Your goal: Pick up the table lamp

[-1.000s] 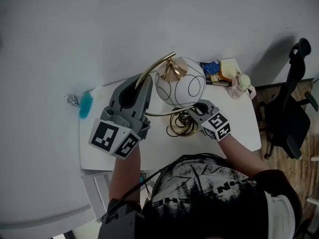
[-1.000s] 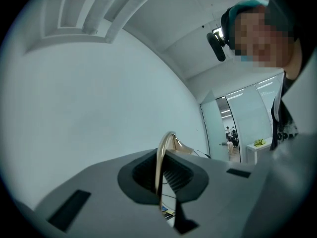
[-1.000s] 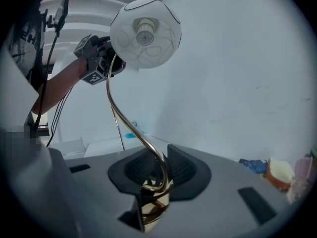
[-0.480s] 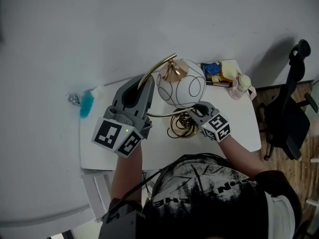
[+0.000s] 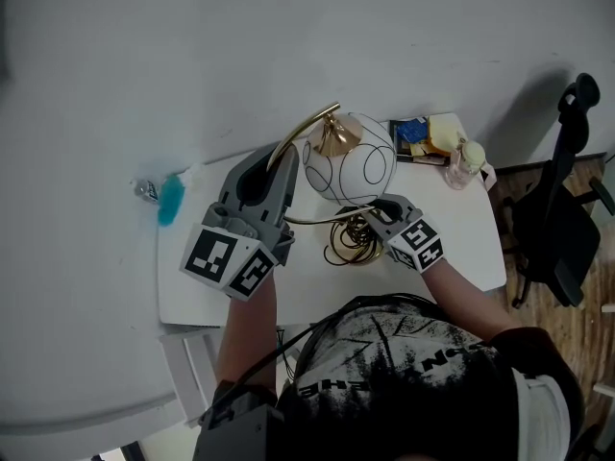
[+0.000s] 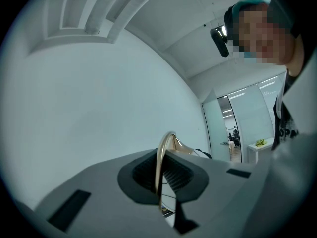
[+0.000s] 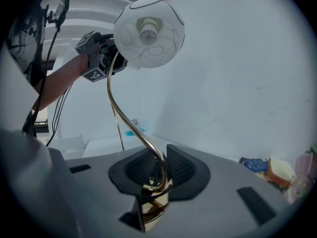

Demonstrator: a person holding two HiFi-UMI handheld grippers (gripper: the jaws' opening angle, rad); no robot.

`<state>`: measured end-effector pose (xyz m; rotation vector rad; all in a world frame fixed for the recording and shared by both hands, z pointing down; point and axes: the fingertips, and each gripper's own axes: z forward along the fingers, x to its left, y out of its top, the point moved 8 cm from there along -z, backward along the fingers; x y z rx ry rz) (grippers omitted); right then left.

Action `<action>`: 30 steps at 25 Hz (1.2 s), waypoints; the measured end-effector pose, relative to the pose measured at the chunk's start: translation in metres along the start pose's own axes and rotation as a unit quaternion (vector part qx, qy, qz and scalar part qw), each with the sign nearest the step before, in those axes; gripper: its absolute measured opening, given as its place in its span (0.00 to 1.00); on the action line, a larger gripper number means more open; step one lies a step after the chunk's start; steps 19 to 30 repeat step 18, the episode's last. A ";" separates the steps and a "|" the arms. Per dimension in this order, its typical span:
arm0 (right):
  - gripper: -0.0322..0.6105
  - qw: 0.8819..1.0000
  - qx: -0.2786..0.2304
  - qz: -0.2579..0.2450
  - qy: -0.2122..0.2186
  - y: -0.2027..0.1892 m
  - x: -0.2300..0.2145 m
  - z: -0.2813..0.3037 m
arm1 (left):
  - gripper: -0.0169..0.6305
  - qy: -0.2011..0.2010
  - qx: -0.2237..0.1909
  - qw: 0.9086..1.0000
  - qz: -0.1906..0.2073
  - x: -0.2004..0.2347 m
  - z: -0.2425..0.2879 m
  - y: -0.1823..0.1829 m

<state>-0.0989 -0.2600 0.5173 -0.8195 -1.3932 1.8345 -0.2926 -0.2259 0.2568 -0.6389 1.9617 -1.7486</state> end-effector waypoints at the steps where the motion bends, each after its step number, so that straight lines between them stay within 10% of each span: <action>1: 0.18 1.000 0.001 0.000 0.000 -0.001 0.000 0.000 | 0.05 0.001 0.001 1.000 -0.002 0.000 0.000 -0.001; 30: 0.18 1.000 0.005 0.000 -0.004 -0.005 0.003 -0.001 | 0.05 -0.001 0.009 1.000 -0.006 0.001 0.002 -0.003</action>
